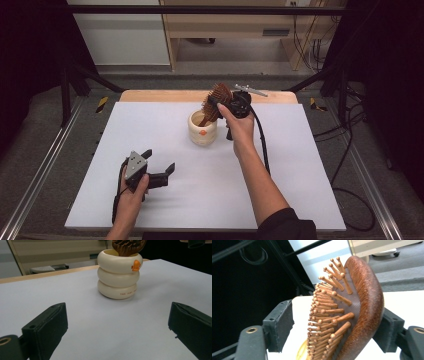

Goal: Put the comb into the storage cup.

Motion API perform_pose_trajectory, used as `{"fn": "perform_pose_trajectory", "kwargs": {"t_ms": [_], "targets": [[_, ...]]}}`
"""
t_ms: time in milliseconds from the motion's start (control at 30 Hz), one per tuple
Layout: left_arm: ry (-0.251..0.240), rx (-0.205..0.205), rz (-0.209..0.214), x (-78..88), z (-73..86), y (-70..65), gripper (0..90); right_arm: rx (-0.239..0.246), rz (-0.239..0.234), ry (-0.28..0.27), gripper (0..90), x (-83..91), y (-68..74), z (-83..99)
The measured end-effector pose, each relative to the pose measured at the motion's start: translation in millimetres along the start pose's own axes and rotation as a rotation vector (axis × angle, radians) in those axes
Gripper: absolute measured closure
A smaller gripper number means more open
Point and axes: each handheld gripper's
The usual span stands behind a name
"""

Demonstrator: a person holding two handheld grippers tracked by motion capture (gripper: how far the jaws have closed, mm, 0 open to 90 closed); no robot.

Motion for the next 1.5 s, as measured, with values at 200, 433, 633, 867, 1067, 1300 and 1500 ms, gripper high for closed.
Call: {"fn": "perform_pose_trajectory", "kwargs": {"t_ms": [200, 433, 633, 867, 1067, 1300, 1500], "targets": [[0.0, 0.002, -0.004, 0.7, 0.3, 0.3, 2.6, 0.044, 0.047, 0.003, 18.9, 3.7, 2.2, -3.0], [0.002, 0.002, -0.003, -0.1, 0.8, -0.3, 2.5, 0.091, 0.081, 0.017, 13.1, 12.2, 0.0, -10.6], [-0.002, 0.004, -0.006, 1.0, 0.7, 0.1, 2.6, 0.102, 0.087, 0.011, 11.0, 18.3, -0.7, -13.7], [-0.007, 0.01, -0.017, 2.0, 0.4, 2.6, 2.2, 0.123, 0.086, -0.014, 8.8, 25.4, 1.3, -17.0], [-0.011, 0.018, -0.023, 3.0, -0.2, 3.7, 2.0, 0.126, 0.107, -0.05, 8.4, 32.9, -1.2, -21.2], [-0.019, 0.034, -0.041, 3.5, -0.5, 5.1, 1.9, 0.125, 0.118, -0.095, 7.4, 41.8, 0.4, -25.9], [-0.02, 0.034, -0.044, 3.7, -0.6, 4.8, 1.9, 0.136, 0.127, -0.104, 7.8, 48.0, -1.7, -29.4]]}}
Point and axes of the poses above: each handheld gripper's, and its own axes: x roughly backward along the jaws, z roughly out of its underside, y roughly to its left, and after that the axes turned 7 degrees about x, right-handed
